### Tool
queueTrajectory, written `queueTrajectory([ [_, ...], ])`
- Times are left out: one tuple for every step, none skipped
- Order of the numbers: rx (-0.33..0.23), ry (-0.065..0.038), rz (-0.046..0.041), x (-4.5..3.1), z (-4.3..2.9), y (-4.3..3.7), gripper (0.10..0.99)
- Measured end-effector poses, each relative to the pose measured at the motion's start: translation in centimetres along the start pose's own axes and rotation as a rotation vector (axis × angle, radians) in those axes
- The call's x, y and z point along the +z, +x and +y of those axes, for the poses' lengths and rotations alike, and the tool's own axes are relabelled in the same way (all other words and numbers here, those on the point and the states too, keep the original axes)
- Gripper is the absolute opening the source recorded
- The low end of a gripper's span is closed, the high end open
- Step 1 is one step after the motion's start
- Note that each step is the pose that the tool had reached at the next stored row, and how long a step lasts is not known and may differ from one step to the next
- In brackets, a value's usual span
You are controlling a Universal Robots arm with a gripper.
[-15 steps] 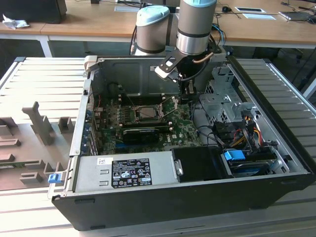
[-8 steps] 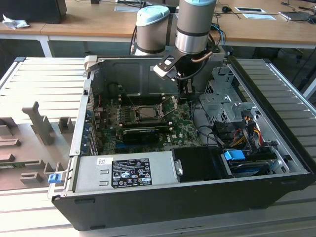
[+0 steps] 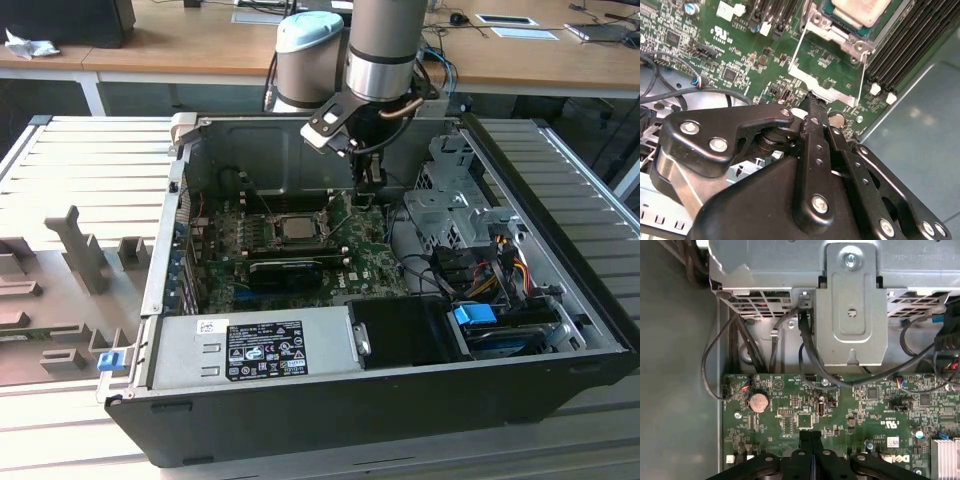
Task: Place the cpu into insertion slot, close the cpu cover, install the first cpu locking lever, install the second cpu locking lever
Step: 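Close the cpu cover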
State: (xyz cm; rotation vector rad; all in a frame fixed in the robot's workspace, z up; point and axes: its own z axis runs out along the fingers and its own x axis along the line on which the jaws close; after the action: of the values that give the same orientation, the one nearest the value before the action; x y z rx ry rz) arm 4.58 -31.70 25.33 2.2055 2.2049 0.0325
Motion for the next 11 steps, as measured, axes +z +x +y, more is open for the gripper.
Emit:
queueTrajectory([
  [0.0, 0.0, 0.0, 0.0, -0.18, 0.0, 0.106],
  [0.0, 0.0, 0.0001, -0.01, -0.41, 0.0, 0.106],
  [0.0, 0.0, 0.0002, -0.01, -0.46, 0.0, 0.106],
  [0.0, 0.0, 0.0002, -0.01, -0.47, 0.0, 0.106],
  [0.0, 0.0, 0.0, -0.01, -0.52, 0.0, 0.106],
  [0.0, 0.0, 0.0001, -0.01, -0.57, 0.0, 0.106],
  [0.0, 0.0, 0.0001, -0.02, -0.7, 0.0, 0.106],
  [0.0, 0.0, 0.0, -0.03, -0.86, 0.0, 0.106],
  [0.0, 0.0, 0.0001, -0.03, -1.01, 0.0, 0.106],
  [0.0, 0.0, 0.0001, -0.04, -1.23, 0.0, 0.106],
  [0.0, 0.0, 0.0001, -0.04, -1.38, 0.0, 0.106],
])
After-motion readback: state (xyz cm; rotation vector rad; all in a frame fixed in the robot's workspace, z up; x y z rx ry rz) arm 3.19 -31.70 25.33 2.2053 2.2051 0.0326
